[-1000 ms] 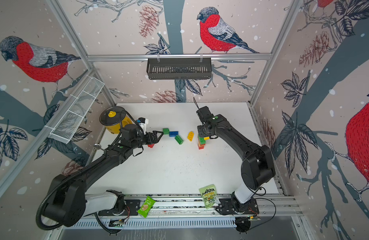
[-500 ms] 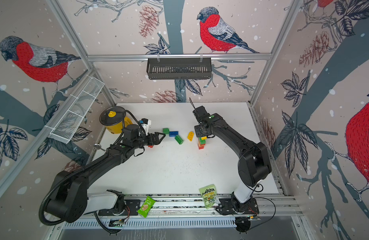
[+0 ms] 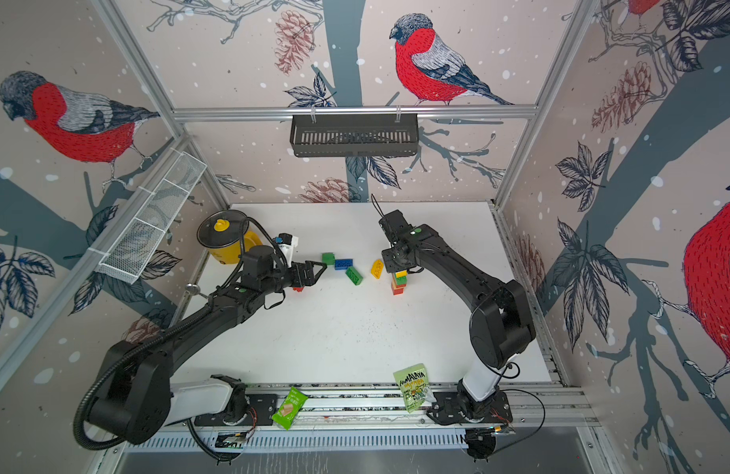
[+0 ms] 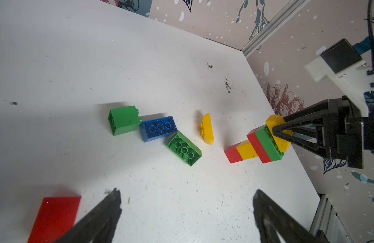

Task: Assemble an ice cream with lego
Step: Assemble the lego brick with the lego brick.

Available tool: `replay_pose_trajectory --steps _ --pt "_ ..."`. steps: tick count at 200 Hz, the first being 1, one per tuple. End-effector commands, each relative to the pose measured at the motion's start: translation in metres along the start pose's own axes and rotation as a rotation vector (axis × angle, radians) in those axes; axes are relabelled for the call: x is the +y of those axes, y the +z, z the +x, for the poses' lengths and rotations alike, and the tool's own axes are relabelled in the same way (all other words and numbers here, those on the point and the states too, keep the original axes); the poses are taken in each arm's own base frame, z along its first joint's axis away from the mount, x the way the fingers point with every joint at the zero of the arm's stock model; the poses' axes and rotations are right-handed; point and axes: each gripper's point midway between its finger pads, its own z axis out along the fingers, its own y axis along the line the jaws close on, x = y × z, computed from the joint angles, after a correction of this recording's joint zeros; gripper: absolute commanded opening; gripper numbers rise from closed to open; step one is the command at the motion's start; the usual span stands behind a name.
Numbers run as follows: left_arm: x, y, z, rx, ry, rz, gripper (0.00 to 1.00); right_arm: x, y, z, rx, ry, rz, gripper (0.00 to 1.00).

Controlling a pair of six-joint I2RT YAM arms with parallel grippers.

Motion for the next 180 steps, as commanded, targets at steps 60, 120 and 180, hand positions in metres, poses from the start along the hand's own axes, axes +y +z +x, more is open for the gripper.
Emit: replay_pose_trajectory --steps 60,120,180 --pt "-0.001 -0.005 -0.003 -0.021 0.018 -0.008 0.97 0.001 0.002 0.011 0.019 -0.025 -0.018 0.23" --pt "0.000 -0.006 -0.003 -0.021 0.022 -0.020 0.97 0.002 -0.003 0.006 -0.011 -0.012 -0.058 0.24" --pt "0.000 -0.007 -0.003 -0.024 0.023 -0.018 0.97 0.001 -0.025 -0.006 -0.092 0.008 -0.087 0.24"
